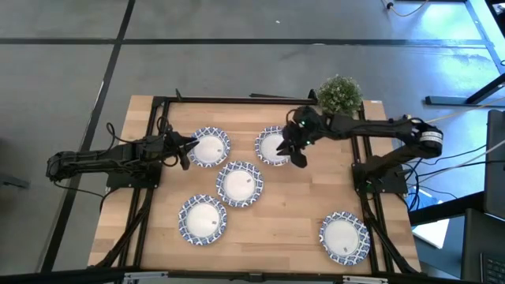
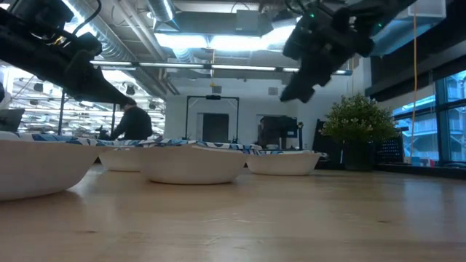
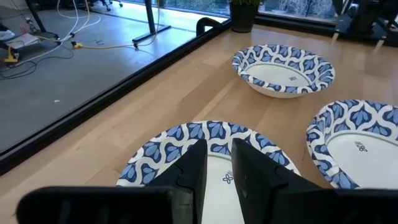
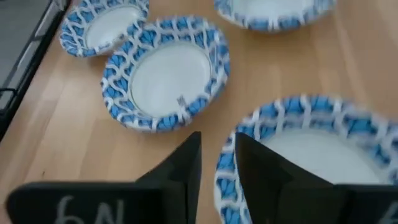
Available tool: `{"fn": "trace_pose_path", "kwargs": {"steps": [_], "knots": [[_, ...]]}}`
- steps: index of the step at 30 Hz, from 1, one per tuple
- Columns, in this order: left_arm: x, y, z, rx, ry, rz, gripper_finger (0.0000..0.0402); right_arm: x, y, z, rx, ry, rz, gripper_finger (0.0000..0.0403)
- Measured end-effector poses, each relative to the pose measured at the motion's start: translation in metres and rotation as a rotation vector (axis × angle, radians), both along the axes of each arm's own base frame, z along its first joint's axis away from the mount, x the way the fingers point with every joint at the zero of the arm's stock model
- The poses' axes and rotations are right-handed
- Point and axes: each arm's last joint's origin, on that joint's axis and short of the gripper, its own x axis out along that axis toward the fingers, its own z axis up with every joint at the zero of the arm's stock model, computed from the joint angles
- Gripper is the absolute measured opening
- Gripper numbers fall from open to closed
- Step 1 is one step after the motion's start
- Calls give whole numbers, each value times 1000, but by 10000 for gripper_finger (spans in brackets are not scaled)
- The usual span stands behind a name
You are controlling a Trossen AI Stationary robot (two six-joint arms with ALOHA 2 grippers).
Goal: Nest bowls inside each other
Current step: Stack the white patterned bowl on top of the other white patterned bowls
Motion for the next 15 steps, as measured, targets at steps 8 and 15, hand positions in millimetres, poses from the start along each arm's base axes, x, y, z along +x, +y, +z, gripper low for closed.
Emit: {"fn": "trace_pose_path", "kwargs": {"steps": [8,15], "knots": [[0,0,0,2,-2,7,69,-5,13,-24,51,25,12,113],[0,0,0,0,-4,8,69,-8,14,-29,48,53,-13,134]]}}
